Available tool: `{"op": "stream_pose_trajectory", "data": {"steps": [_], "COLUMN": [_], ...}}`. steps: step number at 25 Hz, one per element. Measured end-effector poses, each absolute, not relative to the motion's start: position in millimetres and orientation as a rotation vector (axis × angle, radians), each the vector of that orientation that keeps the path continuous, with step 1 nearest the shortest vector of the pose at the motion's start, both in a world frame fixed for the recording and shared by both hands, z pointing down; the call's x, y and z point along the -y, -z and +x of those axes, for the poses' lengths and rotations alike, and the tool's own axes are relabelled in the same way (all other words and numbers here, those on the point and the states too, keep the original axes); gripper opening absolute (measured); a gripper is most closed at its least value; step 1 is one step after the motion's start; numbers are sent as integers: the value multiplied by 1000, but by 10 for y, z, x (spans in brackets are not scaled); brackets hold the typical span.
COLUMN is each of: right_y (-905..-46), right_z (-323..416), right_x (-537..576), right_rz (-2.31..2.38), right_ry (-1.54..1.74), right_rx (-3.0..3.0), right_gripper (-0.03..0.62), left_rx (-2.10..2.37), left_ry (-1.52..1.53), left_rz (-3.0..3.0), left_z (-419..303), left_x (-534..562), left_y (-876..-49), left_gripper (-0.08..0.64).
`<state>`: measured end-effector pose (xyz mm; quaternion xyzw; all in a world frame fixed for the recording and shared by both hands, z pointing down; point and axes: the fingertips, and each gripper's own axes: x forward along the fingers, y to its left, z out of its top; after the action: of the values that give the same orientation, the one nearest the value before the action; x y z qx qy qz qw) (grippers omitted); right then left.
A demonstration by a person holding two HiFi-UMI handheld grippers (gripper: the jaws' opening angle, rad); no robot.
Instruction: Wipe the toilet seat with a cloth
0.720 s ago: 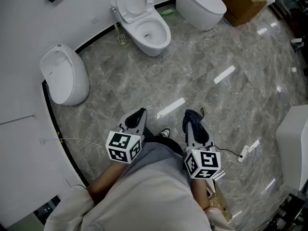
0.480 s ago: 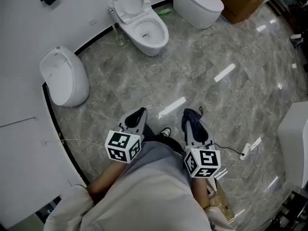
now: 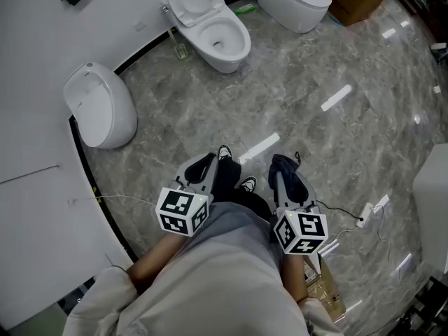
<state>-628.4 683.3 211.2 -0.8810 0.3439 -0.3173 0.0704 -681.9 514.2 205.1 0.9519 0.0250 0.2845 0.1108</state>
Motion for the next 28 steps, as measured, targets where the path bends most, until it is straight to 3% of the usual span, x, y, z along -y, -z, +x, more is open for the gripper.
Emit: {"op": "stream_pose_trajectory", "data": {"steps": [9, 28], "right_y": [-2233, -2151], "right_z": [-5924, -4266], "right_x": [-6782, -6042], "right_rz": [-2648, -2648], "right_ry": [1025, 1068], "right_rx": [-1052, -1113], "right_gripper": [83, 83], "left_rx": [-57, -62], "left_ry": [-847, -783], "left_rz": [2756, 2722], "left_z": [-6421, -4665], "left_x": [-5082, -4367], "left_y": [-2116, -1981], "left_gripper": [11, 11]}}
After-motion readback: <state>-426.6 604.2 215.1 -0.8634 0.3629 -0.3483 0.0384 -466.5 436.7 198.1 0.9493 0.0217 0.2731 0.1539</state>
